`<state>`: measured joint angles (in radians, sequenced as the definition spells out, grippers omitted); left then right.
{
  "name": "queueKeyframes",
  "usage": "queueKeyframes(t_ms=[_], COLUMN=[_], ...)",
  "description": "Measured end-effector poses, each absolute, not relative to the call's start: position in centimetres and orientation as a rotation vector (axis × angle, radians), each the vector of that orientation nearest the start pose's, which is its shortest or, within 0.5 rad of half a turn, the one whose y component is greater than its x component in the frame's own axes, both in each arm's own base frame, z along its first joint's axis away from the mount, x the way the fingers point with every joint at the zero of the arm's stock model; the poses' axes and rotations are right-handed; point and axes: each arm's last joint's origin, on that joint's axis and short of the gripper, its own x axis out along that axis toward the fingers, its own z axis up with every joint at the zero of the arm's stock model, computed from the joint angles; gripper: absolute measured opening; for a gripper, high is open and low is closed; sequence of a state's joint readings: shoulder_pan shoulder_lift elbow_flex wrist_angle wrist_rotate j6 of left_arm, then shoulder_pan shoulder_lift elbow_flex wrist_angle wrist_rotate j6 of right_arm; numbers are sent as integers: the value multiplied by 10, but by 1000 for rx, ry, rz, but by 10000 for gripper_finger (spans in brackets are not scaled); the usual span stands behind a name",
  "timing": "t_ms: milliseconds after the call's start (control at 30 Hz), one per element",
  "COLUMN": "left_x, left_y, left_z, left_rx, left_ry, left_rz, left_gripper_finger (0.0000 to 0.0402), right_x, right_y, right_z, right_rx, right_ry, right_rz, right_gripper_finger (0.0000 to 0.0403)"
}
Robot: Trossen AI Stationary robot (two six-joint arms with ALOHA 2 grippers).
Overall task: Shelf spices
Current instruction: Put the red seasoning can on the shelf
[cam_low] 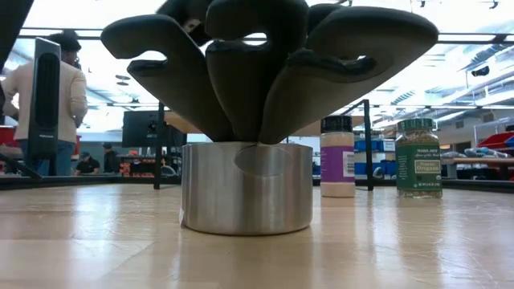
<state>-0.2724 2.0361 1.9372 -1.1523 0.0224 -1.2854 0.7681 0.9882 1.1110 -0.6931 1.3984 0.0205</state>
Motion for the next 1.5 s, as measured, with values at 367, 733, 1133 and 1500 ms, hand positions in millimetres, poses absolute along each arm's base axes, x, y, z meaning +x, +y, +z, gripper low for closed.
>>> queueKeyframes(t_ms=[367,733,1133,1500], left_x=[401,412,435,432], left_y=[-72,-56,-65,-65], left_z=[282,251,211,212], left_rx=[-1047,-1107,-1175,-1166], left_ry=[1166,1176,1222,1235], left_rz=[850,1010,980,1041], left_gripper_finger=[350,357,359,394], right_x=[146,149,154,155], right_y=[101,106,106,107], right_z=[378,382,383,382], right_rx=[-543,-548,-546,-548], right_ry=[279,274,277,282], right_rz=[-565,-452,-348,-296], right_gripper_finger=[4,7,6,5])
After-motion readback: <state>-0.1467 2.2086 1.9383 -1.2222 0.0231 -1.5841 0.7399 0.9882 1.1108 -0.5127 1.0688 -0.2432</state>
